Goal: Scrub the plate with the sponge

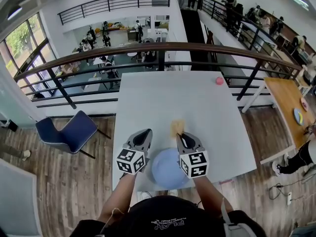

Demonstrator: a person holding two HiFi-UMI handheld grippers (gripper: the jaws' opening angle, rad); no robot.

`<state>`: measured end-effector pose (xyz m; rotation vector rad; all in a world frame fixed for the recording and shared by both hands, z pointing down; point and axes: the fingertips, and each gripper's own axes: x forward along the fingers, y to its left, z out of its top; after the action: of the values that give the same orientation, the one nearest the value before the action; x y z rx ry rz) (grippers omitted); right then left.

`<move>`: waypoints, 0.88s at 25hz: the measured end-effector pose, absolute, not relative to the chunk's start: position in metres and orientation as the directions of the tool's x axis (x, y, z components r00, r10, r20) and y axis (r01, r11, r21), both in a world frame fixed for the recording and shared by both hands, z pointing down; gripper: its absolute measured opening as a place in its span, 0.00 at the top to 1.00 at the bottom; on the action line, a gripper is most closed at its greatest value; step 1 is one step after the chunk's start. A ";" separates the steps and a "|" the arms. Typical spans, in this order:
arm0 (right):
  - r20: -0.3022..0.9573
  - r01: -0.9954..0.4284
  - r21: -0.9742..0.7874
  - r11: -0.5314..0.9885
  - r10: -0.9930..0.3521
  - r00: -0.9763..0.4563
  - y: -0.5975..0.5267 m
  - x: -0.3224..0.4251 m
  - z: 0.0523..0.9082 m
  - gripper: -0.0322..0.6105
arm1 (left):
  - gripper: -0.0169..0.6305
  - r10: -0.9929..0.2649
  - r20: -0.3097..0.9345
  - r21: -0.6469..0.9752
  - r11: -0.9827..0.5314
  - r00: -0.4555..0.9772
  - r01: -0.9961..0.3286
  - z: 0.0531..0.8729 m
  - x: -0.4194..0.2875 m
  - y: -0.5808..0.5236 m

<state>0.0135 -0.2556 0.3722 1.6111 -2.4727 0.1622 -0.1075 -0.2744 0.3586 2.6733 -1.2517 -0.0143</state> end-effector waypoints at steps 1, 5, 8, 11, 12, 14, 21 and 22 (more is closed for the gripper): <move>0.202 -0.914 0.013 0.405 -0.897 -0.394 -0.256 0.015 0.368 0.88 | 0.96 -0.763 0.066 0.172 -0.626 0.643 -0.761 0.355 -0.107 -0.274; 0.168 -0.914 0.038 0.404 -0.904 -0.392 -0.260 0.014 0.355 0.88 | 0.96 -0.769 0.043 0.161 -0.625 0.638 -0.764 0.347 -0.111 -0.274; 0.172 -0.917 0.051 0.396 -0.908 -0.383 -0.260 0.013 0.355 0.88 | 0.96 -0.772 0.045 0.167 -0.620 0.634 -0.767 0.350 -0.115 -0.273; 0.181 -0.919 0.058 0.389 -0.910 -0.373 -0.259 0.013 0.356 0.88 | 0.96 -0.775 0.057 0.168 -0.614 0.629 -0.771 0.354 -0.119 -0.272; 0.182 -0.920 0.059 0.388 -0.910 -0.372 -0.259 0.013 0.357 0.88 | 0.96 -0.777 0.058 0.167 -0.612 0.627 -0.773 0.355 -0.120 -0.271; 0.181 -0.920 0.057 0.387 -0.910 -0.372 -0.259 0.012 0.358 0.88 | 0.96 -0.781 0.059 0.163 -0.607 0.622 -0.778 0.355 -0.123 -0.270; 0.188 -0.922 0.054 0.383 -0.911 -0.368 -0.265 0.009 0.365 0.88 | 0.96 -0.791 0.068 0.176 -0.591 0.608 -0.787 0.361 -0.132 -0.273; 0.190 -0.922 0.053 0.382 -0.911 -0.367 -0.266 0.008 0.366 0.88 | 0.96 -0.791 0.067 0.181 -0.589 0.608 -0.787 0.362 -0.134 -0.273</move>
<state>0.0077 -0.2656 0.3658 1.6457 -2.4501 0.0920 -0.1338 -0.2727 0.3622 2.6406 -1.3117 -0.0306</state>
